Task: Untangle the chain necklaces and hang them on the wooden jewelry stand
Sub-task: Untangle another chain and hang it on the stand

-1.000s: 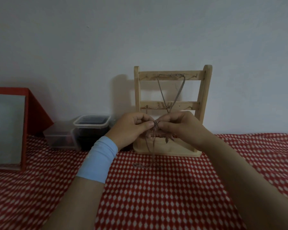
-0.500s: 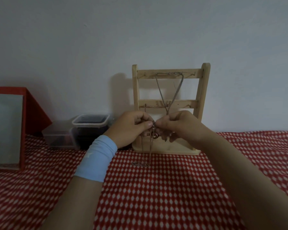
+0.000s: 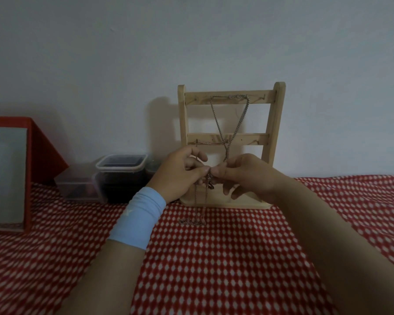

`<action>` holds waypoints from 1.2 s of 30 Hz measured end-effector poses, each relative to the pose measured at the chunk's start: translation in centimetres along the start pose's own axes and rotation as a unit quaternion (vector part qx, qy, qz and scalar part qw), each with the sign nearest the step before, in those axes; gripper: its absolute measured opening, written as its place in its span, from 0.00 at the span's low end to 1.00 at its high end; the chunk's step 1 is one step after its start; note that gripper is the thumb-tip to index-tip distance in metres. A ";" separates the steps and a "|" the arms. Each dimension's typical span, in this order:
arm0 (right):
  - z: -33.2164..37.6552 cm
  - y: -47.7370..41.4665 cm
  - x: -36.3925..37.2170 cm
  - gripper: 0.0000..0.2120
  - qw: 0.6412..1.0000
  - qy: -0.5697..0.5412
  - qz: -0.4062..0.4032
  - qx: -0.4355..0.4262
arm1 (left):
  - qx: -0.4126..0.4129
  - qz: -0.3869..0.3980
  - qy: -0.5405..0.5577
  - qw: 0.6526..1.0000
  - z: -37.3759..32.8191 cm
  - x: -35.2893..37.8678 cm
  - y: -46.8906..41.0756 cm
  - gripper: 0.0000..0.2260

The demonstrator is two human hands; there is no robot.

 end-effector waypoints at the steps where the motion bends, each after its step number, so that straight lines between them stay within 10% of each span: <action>1: 0.0 0.0 0.0 0.07 1.000 0.002 -0.003 -0.006 | -0.004 -0.009 -0.004 1.000 0.0 0.0 -0.1 0.05; 36: -1.1 -1.1 0.4 0.07 0.995 -0.083 -0.046 -0.026 | -0.043 0.055 -0.042 0.997 1.4 0.1 0.0 0.03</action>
Point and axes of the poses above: each hand's wrist, its own y-axis away from the middle knuckle, its own x-axis out of the palm, z = x × y, the point moved 3 cm from there along -y, towards the middle knuckle, and after that the axes turned 4 degrees about x, right-handed, at the moved point
